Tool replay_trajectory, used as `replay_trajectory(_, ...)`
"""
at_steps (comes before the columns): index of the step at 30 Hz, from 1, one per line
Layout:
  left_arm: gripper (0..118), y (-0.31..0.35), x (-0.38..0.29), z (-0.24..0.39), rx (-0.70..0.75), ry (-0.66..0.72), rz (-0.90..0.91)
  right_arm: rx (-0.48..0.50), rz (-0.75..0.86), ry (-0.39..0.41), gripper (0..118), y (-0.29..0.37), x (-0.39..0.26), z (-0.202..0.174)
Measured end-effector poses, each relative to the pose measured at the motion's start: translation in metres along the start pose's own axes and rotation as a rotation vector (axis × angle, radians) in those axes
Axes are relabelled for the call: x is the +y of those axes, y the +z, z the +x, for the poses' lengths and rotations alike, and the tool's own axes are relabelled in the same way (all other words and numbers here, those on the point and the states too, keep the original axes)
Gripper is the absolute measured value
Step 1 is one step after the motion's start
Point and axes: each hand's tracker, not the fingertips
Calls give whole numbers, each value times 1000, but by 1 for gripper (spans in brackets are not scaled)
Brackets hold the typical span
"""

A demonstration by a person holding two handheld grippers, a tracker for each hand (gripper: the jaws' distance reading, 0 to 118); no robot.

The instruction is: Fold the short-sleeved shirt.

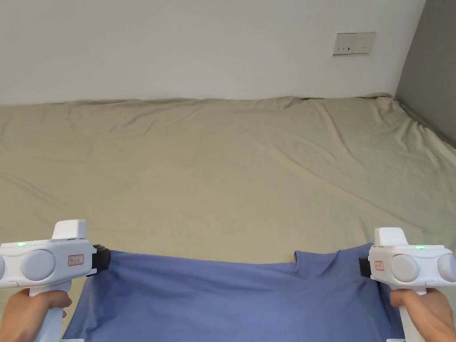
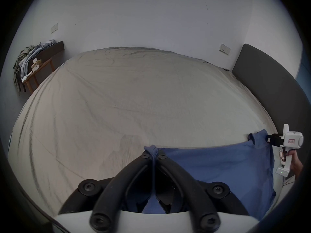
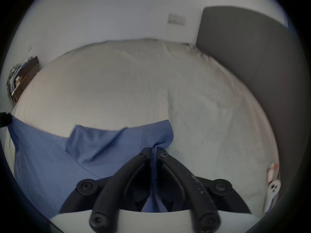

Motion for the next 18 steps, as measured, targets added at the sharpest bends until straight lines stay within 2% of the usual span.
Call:
replay_trajectory(4, 2, 38, 15, -3, 8, 36, 93, -26, 148, 86, 8, 55, 26, 1)
replay_trajectory(6, 2, 67, 33, -2, 8, 37, 154, -31, 232, 99, 8, 113, 48, -9)
replay_trajectory(10, 2, 133, 79, -1, 40, 6, 293, -55, 398, 111, 8, 187, 97, -11)
replay_trajectory(14, 2, 200, 143, -2, 67, 14, 444, -49, 564, 57, 8, 257, 158, -4)
replay_trajectory(18, 2, 258, 202, 1, 111, -23, 603, -50, 719, 48, 8, 318, 209, -3)
